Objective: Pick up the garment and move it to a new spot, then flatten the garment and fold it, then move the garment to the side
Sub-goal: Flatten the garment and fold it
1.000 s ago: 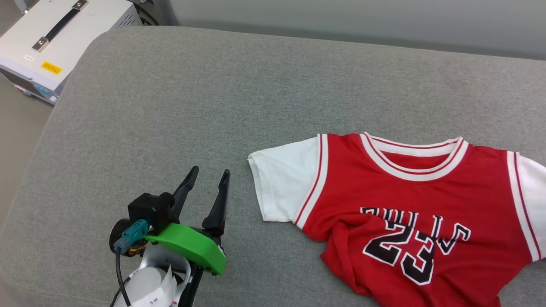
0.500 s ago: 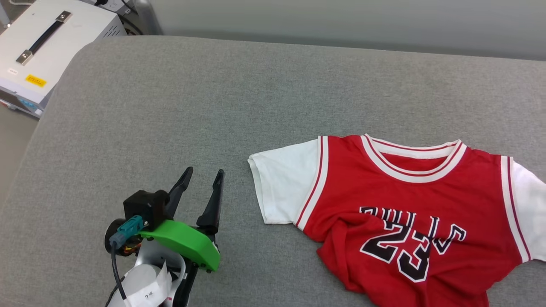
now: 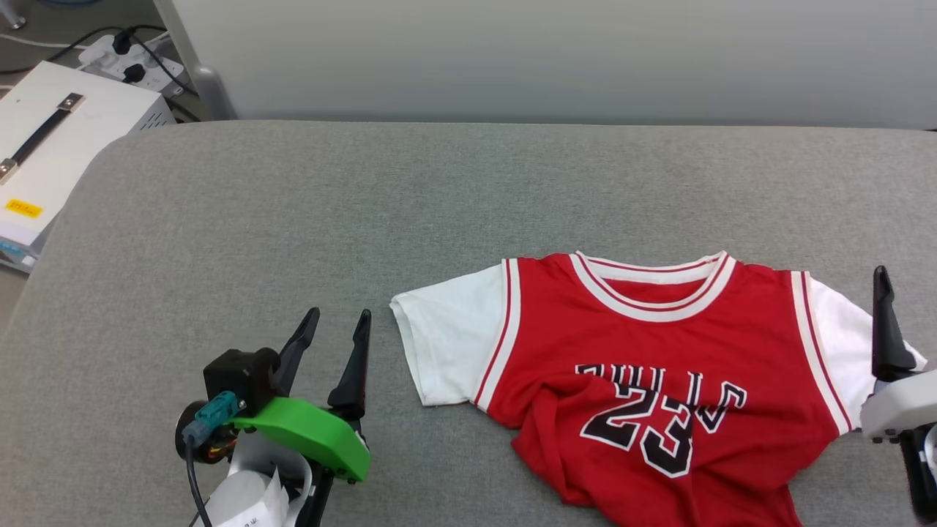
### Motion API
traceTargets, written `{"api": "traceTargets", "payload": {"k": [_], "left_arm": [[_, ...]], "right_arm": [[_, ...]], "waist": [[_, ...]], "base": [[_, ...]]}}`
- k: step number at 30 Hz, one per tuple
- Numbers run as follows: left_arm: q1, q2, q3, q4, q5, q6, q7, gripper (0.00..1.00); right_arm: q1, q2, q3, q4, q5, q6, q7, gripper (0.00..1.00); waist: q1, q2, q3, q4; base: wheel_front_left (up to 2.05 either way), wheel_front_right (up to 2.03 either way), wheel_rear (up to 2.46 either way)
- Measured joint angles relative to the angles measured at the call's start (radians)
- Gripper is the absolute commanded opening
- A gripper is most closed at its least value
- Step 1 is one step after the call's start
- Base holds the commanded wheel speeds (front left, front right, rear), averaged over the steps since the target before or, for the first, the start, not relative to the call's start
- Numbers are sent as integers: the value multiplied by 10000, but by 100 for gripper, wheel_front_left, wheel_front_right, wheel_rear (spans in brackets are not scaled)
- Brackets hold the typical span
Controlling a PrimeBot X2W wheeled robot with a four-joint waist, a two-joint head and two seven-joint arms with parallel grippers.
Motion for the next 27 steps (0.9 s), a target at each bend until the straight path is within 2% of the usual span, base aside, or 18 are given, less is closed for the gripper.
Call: {"api": "traceTargets", "payload": {"k": [2,5,8,11,14,18,23,27], "left_arm": [[58,12,-8,82,-58,-2,46,100],[83,105,-12,86,-67,-4,88,100],[41,290,4,75,-82,-13,316,100],[-334,460,-50,27,-205,-148,1076,100],[-1233,844,-303,109,-332,-353,2610,100],[-2695,1350,-694,439,-930,-596,5402,100],[-4255,1701,-1166,1110,-2008,-717,8997,100],[-4968,1969,-1269,1662,-2330,-663,10588,100]], "right_arm": [[224,504,-61,-332,-81,0,-238,100],[366,907,128,-669,-171,0,-299,100],[399,1049,293,-965,-176,0,-138,100],[406,1001,293,-1227,-171,0,-21,100],[403,938,282,-1429,-155,0,56,100],[330,882,337,-1565,-138,0,115,100],[114,876,489,-1528,-127,0,130,100],[-8,897,683,-1421,-127,0,38,100]], "waist": [[0,0,-33,-147],[0,0,-26,-354],[0,0,51,-561],[0,0,216,-712],[0,0,425,-831],[0,0,712,-990],[0,0,1058,-1225],[0,0,1271,-1448]], "base": [[0,0,0],[0,0,0],[0,0,0],[0,0,0],[0,0,0],[0,0,0],[0,0,0],[0,0,0]]}}
